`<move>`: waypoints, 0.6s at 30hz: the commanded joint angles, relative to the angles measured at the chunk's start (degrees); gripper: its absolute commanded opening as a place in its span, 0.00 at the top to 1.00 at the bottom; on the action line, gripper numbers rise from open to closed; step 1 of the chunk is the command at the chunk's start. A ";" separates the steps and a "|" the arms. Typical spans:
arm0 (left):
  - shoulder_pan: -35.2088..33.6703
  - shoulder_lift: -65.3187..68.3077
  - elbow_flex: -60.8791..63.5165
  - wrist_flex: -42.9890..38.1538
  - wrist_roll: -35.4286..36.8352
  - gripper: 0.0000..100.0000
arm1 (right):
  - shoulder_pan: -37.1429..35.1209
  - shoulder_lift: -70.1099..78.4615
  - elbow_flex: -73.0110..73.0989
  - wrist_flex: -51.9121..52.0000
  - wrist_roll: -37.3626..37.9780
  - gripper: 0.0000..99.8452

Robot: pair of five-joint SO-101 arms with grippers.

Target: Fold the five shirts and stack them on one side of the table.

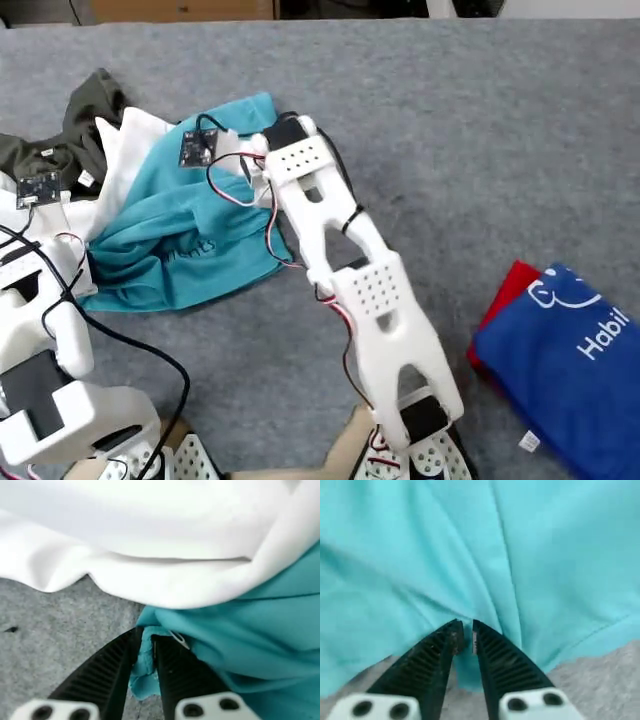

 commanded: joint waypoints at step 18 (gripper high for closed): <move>-0.44 -1.89 0.00 -0.97 0.62 0.98 | -0.40 -1.63 -36.26 19.25 -7.74 0.84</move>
